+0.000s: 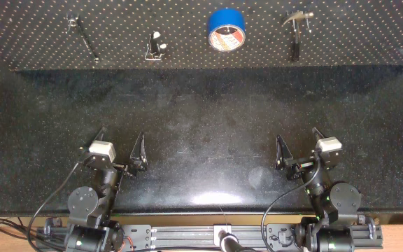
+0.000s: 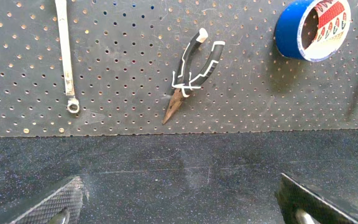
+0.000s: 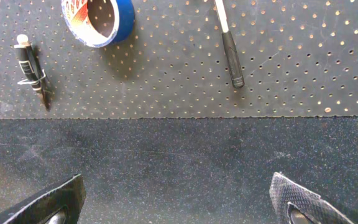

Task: Place Tools Onto Pegboard

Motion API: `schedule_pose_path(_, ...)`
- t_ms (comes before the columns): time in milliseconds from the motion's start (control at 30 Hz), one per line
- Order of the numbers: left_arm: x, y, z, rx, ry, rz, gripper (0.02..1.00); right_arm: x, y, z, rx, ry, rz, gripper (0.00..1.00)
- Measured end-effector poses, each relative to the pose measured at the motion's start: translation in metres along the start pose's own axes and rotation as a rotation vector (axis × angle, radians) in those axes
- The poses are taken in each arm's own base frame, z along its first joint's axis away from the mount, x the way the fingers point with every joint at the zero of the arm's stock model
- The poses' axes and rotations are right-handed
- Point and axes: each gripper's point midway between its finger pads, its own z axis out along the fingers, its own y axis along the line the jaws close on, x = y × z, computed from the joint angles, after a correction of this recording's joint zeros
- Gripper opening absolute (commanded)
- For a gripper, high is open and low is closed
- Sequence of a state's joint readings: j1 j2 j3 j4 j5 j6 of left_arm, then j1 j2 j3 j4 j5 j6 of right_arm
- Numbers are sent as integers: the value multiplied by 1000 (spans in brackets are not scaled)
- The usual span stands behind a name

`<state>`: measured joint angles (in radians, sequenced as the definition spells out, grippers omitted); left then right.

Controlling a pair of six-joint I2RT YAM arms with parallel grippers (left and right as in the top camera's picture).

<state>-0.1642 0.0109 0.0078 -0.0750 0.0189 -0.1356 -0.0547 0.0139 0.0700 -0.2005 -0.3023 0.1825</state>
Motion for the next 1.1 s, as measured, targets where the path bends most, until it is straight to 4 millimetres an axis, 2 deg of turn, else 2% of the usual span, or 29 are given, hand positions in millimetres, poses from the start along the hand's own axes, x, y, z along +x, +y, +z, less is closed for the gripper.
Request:
schedule_pose_path(100, 0, 0, 0, 0, 0, 0, 1000, 6, -1, 2, 3, 29, 1, 976)
schedule_pose_path(267, 0, 0, 0, 0, 0, 0, 1000, 34, -7, 9, 17, 156, 33, 976)
schedule_pose_path(400, 0, 0, 0, 0, 0, 0, 1000, 38, -8, 10, 19, 176, 40, 976)
schedule_pose_path(467, 0, 0, 0, 0, 0, 0, 1000, 36, -7, 10, 18, 168, 37, 976)
schedule_pose_path(533, 0, 0, 0, 0, 0, 0, 1000, 20, -7, 13, 7, 60, -4, 976)
schedule_pose_path(667, 0, 0, 0, 0, 0, 0, 1000, -5, -2, 7, -7, -66, -44, 976)
schedule_pose_path(833, 0, 0, 0, 0, 0, 0, 1000, -1, -2, 8, -5, -54, -40, 976)
schedule_pose_path(900, 0, 0, 0, 0, 0, 0, 1000, -12, 0, 4, -11, -102, -55, 976)
schedule_pose_path(1100, 0, 0, 0, 0, 0, 0, 1000, -10, 0, 4, -10, -95, -53, 976)
